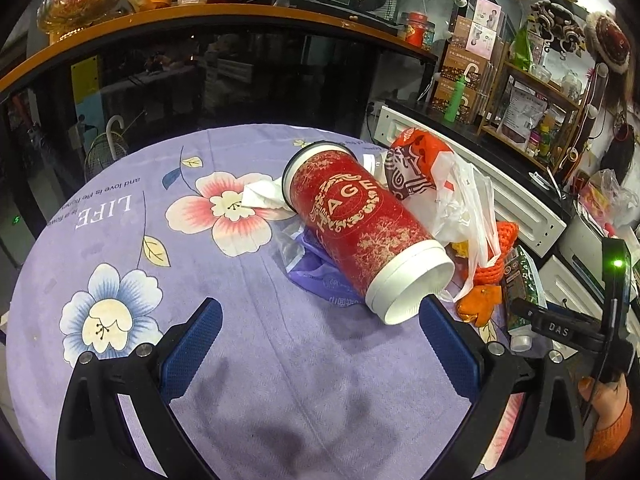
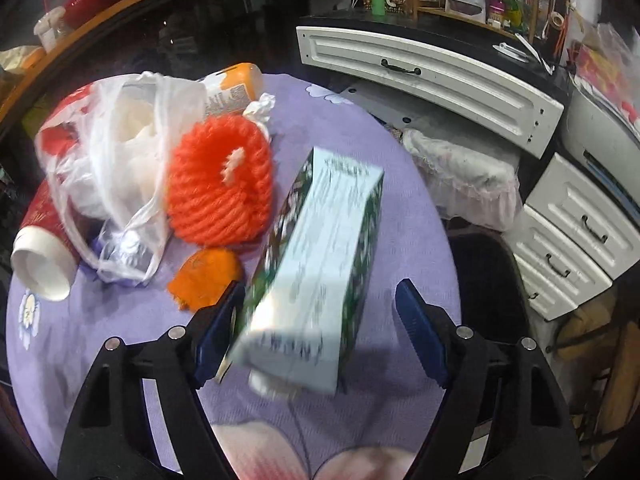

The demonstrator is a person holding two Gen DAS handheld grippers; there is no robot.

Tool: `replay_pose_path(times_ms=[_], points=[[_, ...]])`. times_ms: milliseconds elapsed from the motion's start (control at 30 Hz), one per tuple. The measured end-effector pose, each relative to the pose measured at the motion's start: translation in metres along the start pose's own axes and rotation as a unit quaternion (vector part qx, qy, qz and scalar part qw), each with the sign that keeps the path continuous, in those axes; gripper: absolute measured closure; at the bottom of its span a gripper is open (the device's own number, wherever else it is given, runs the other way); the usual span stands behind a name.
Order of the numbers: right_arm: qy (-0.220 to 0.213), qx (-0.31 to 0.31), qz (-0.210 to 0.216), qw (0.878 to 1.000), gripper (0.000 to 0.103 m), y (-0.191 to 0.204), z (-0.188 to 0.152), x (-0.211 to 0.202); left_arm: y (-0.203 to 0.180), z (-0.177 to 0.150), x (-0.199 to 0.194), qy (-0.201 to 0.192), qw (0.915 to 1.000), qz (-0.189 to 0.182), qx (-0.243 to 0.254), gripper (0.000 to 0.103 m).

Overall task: Collect trash
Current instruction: 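Reach the right gripper to the green milk carton and close on it, then lift the carton with the right gripper while the left gripper grasps the red-white plastic bag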

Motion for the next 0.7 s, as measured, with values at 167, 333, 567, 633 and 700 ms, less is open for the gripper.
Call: replay_pose_path(times_ms=[167,333,567,633,700], points=[[0.028,0.007,0.02,0.999,0.028,-0.005,0.009,0.022,-0.013,0.002,-0.004,-0.012,0.9995,0.003,0.03,0.006],[0.012,0.015,0.042,0.999,0.05,-0.01,0.005,0.021,-0.027,0.009,-0.002,-0.012,0.9985,0.001,0.052,0.006],[-0.054,-0.004,0.037,0.998,0.05,-0.016,-0.001,-0.01,-0.083,0.04,0.014,0.002,0.9917,-0.001,0.128,0.007],[-0.067,-0.011,0.035,0.997,0.05,-0.019,-0.004,-0.019,-0.098,0.048,0.028,0.025,0.99,0.001,0.139,0.007],[-0.08,-0.021,0.032,0.996,0.05,-0.021,-0.008,-0.029,-0.11,0.057,0.045,0.04,0.9893,0.011,0.14,0.007]])
Point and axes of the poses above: each gripper's, at about its wrist camera, not at the fingertips, and x roughly the way its jaws point, y to its left, z to its top, the point moved 1 cm from there along x, roughly the way its jaws point, and after that the axes turned 14 degrees about -x, right-handed, at the moved point
